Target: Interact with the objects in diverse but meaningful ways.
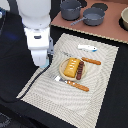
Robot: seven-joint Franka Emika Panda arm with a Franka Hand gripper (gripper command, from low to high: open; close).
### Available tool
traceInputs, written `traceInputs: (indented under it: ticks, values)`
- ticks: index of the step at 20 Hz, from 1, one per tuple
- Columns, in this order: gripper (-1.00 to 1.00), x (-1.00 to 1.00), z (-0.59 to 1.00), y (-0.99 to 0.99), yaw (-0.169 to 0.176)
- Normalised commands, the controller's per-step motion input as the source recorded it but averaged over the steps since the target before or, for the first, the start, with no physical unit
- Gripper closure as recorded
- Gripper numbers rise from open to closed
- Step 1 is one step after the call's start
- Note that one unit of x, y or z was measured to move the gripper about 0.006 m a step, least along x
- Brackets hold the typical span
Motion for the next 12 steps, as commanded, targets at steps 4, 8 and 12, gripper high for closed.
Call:
traceInputs:
  ticks: [4,8,12]
  values:
    - [-1.00,-0.07,-0.06,0.18,0.001]
    - [-1.00,-0.16,-0.14,0.14,0.004]
    - [-1.00,-0.21,-0.11,0.07,0.002]
